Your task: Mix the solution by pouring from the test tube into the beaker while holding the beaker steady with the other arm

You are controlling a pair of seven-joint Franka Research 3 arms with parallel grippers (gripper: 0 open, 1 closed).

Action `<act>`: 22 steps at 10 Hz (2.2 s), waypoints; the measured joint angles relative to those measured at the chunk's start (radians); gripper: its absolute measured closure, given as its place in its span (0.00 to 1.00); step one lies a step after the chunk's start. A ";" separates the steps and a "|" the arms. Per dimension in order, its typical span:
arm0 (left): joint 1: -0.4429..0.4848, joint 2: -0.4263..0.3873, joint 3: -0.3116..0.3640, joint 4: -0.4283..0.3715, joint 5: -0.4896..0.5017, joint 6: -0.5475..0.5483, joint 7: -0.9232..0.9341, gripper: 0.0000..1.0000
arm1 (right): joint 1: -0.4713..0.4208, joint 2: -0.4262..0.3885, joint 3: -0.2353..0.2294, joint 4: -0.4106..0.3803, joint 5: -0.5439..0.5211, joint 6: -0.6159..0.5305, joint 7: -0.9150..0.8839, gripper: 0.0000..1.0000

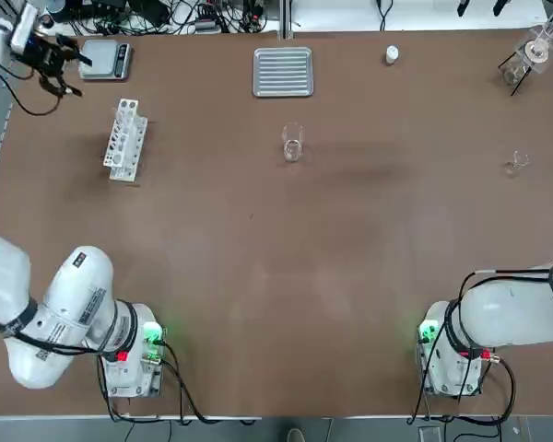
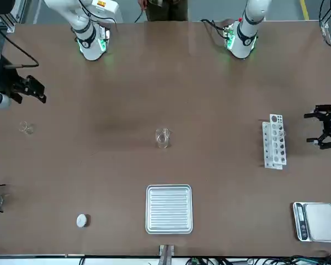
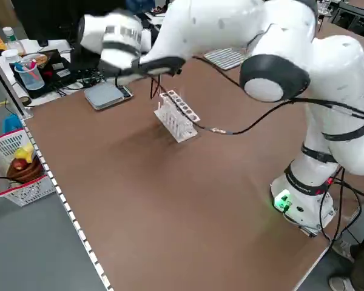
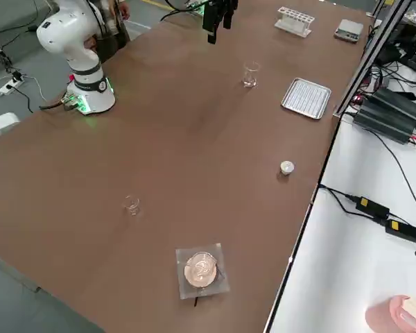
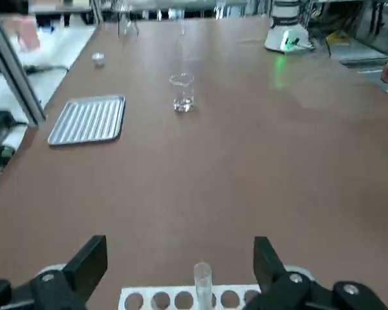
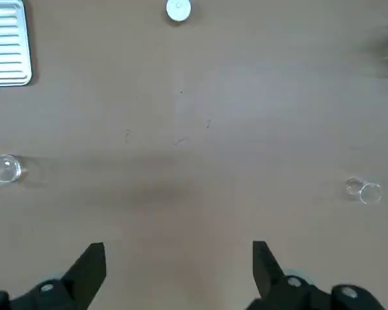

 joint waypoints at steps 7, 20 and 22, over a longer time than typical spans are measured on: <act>-0.221 -0.333 -0.003 -0.025 0.117 0.102 -0.731 0.00 | -0.003 0.003 -0.003 -0.006 0.000 0.002 0.002 0.00; -0.402 -0.469 -0.010 -0.056 0.415 0.229 -1.906 0.00 | -0.003 0.004 -0.003 -0.017 0.000 0.026 0.004 0.00; -0.406 -0.480 -0.028 -0.039 0.416 0.193 -1.964 0.00 | -0.004 0.004 -0.003 -0.017 0.000 0.031 0.005 0.00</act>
